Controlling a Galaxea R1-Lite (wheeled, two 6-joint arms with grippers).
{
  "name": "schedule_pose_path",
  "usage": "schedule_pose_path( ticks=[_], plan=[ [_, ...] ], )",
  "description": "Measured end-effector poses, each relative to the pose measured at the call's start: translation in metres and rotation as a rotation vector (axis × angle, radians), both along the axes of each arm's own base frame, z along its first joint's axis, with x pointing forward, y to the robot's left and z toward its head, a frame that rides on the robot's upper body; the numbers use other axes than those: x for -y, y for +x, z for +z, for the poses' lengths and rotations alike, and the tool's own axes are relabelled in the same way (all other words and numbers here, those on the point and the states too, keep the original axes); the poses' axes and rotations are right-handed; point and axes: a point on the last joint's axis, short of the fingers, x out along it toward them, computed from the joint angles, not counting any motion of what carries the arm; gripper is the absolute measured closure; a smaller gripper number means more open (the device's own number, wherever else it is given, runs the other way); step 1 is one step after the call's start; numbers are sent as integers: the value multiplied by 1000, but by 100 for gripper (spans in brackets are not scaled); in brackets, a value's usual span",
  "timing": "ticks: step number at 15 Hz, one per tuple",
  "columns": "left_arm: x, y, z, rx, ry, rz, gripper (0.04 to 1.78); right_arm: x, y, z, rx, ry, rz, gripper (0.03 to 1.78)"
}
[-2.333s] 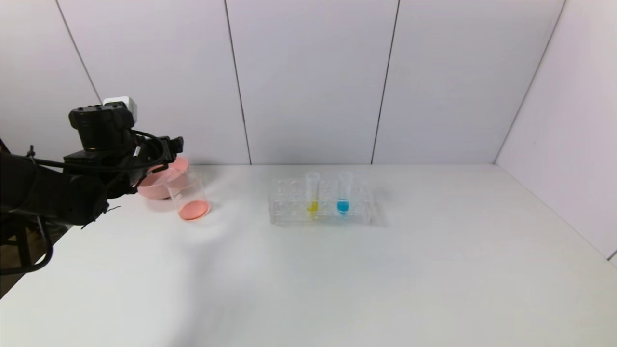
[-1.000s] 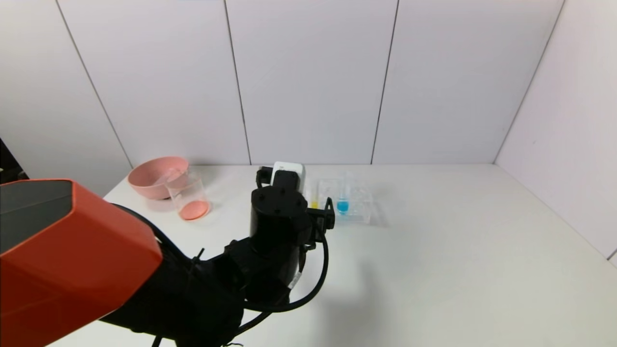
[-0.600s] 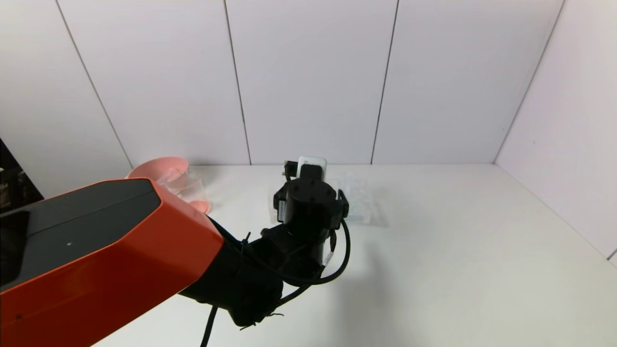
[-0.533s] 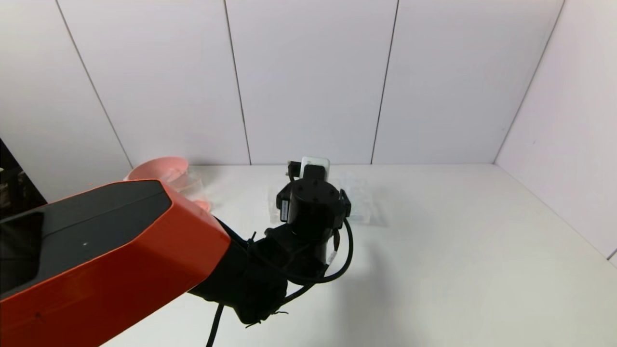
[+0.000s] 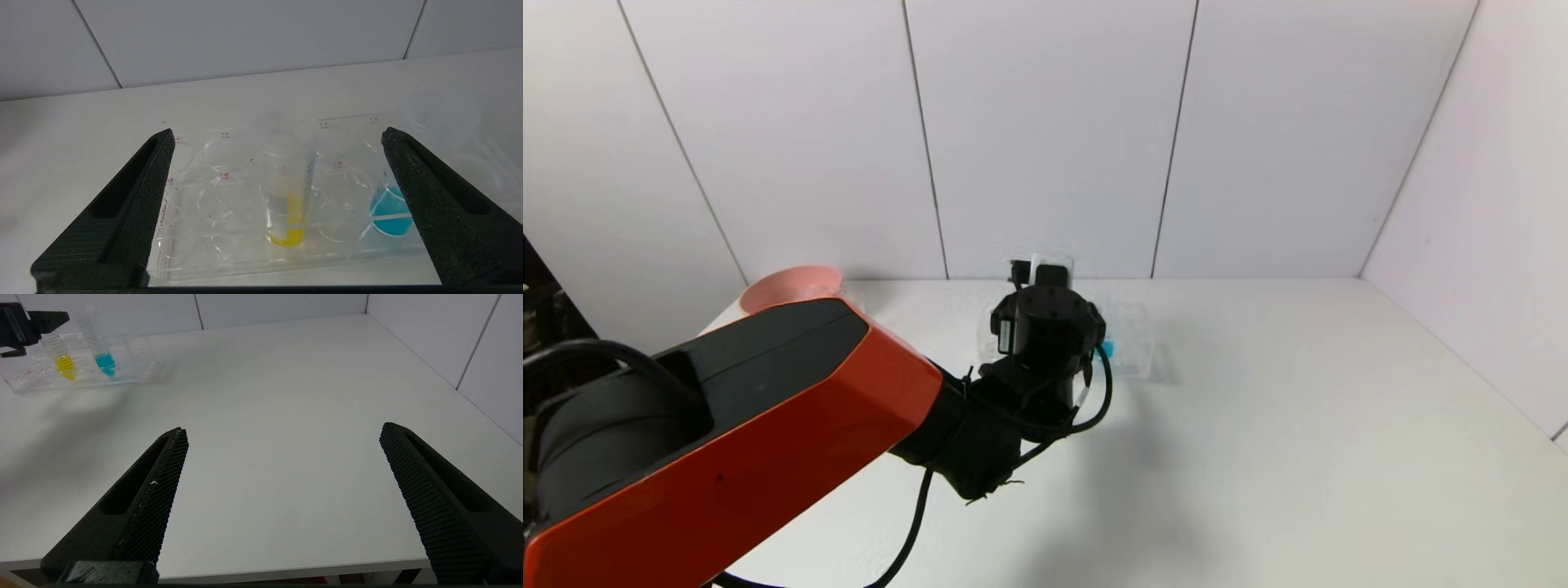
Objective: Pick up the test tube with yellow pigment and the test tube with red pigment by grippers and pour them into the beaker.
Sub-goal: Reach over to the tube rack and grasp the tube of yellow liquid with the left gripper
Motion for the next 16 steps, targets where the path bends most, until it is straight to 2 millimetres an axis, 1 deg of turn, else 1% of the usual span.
schedule_pose_path(
  ticks=[3,6,16],
  plan=[
    [4,7,-3,9,-11,4,6,0,0,0,0,0,0,10],
    [5,9,-8,6,-7,8,6,0,0,0,0,1,0,10],
    [6,9,-10,4,-6,10,6,0,0,0,0,0,0,10]
  ],
)
